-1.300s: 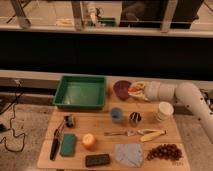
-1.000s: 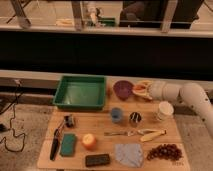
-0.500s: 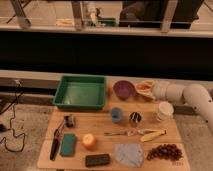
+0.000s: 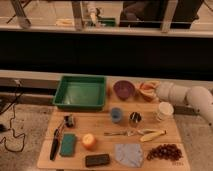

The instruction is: Place pepper in paper cup

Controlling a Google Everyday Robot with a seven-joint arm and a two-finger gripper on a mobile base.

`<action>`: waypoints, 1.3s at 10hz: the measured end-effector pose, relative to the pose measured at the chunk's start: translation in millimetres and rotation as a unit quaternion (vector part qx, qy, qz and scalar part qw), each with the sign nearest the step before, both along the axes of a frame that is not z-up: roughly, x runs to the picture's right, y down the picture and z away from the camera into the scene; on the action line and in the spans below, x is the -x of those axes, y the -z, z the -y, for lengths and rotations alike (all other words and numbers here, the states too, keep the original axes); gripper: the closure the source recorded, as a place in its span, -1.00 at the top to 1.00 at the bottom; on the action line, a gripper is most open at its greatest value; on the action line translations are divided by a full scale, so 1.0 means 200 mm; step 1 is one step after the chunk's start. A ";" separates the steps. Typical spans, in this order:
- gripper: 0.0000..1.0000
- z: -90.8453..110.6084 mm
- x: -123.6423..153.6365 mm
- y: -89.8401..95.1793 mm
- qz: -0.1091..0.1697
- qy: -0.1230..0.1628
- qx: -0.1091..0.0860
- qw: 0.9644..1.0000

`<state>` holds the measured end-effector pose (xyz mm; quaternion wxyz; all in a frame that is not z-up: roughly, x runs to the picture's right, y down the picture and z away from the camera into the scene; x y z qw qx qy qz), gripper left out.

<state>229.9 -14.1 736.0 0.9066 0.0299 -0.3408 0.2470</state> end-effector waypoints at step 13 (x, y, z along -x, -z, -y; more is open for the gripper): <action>-0.86 0.03 -0.14 0.00 -0.026 -0.038 -0.004 0.999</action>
